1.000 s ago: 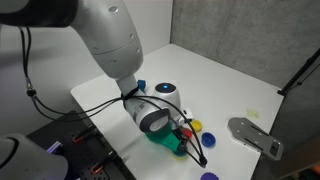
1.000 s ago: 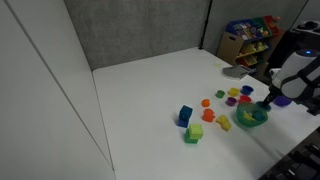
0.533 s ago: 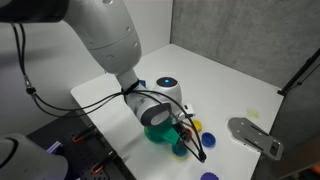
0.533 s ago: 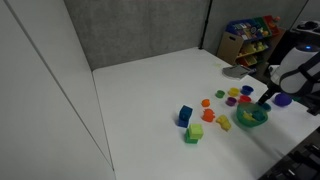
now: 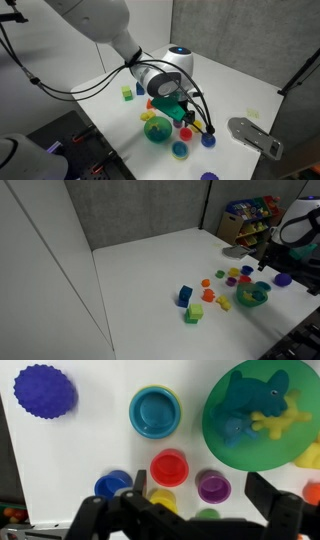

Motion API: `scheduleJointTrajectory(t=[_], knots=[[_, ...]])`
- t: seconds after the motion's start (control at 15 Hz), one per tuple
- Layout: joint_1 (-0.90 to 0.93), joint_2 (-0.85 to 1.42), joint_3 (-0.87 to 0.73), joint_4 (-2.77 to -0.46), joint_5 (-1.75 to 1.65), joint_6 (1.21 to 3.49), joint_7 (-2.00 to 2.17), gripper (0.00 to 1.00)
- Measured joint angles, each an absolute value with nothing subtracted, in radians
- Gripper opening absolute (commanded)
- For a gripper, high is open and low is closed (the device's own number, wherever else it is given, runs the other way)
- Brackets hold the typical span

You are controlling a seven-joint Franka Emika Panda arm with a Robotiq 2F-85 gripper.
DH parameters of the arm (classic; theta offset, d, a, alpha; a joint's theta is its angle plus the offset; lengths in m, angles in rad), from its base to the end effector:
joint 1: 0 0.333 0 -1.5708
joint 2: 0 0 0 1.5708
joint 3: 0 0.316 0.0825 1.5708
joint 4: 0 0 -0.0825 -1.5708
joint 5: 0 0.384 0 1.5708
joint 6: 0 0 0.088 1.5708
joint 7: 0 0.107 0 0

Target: Put the light blue bowl inside the yellow bowl

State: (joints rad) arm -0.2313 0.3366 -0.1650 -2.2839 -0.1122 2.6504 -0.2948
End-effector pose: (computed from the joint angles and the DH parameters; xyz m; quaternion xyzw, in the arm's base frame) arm 0.4954 -0.2059 0.2099 0.9984 0.0033 -0.0034 0.0565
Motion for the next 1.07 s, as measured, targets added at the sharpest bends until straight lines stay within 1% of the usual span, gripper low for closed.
scheduleJointTrajectory(t=[0.27, 0.6, 0.87, 1.07], knots=[[-0.22, 0.228, -0.153, -2.238, -0.09, 2.44, -0.295, 1.0], [-0.202, 0.071, -0.152, -2.231, -0.089, 2.254, -0.283, 1.0], [-0.178, -0.045, -0.152, -2.232, -0.082, 2.166, -0.255, 1.0], [-0.168, -0.109, -0.151, -2.236, -0.082, 2.144, -0.237, 1.0]])
